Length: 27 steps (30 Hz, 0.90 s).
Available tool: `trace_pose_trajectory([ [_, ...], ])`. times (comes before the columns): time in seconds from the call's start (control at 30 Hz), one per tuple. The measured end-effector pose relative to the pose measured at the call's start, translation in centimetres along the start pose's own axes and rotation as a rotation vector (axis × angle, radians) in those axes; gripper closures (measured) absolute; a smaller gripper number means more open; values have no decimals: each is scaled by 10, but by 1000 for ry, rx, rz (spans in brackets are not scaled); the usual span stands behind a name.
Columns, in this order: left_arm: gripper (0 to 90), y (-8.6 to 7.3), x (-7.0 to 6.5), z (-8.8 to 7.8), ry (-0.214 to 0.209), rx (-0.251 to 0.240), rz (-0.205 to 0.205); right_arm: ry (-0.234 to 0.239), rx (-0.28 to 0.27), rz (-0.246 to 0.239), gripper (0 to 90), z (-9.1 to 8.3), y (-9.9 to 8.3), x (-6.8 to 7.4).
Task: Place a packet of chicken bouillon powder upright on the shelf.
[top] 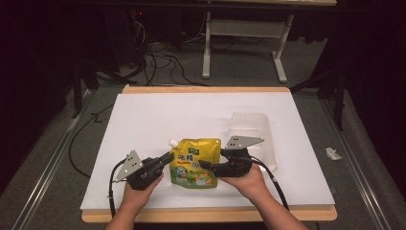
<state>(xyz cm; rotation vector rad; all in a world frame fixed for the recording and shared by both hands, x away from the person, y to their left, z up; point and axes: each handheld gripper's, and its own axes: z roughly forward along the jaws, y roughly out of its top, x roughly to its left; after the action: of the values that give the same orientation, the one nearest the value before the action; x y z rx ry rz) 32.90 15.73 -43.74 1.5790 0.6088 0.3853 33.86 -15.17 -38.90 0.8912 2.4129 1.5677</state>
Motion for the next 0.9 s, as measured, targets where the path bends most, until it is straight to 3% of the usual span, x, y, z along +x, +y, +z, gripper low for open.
trace_pose_trajectory([
  [0.23,778,2,-1,-3,-3,82,6,19,41,-36,541,9,-8,6],
  [0.4,615,3,0,-7,-2,119,4,12,32,-60,616,12,-15,11],
  [0.47,520,0,2,-10,4,134,-15,9,20,-64,630,11,-17,12],
  [0.57,451,-4,4,-14,-2,135,-44,11,3,-71,638,11,-20,13],
  [0.9,395,-11,0,-13,21,205,26,-5,-24,-83,619,13,-29,20],
])
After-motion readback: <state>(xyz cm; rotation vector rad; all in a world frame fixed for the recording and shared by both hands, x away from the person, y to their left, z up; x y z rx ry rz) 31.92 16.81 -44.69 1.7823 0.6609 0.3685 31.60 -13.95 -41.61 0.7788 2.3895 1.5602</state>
